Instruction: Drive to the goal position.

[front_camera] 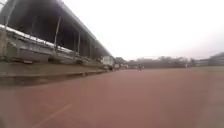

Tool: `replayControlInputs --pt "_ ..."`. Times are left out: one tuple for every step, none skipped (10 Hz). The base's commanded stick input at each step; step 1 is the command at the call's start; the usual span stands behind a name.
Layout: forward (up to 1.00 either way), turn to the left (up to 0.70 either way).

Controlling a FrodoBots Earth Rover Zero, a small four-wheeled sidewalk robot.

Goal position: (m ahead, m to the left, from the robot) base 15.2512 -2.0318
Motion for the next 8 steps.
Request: replayControlInputs --pt "0.7 -0.03" --pt "0.7 -0.02" --pt "0.7 0.0" --pt "0.77 0.0" --pt "0.84 0.0" --pt "0.85 0.0" --pt "0.85 0.0" --pt "1.0 0.0"
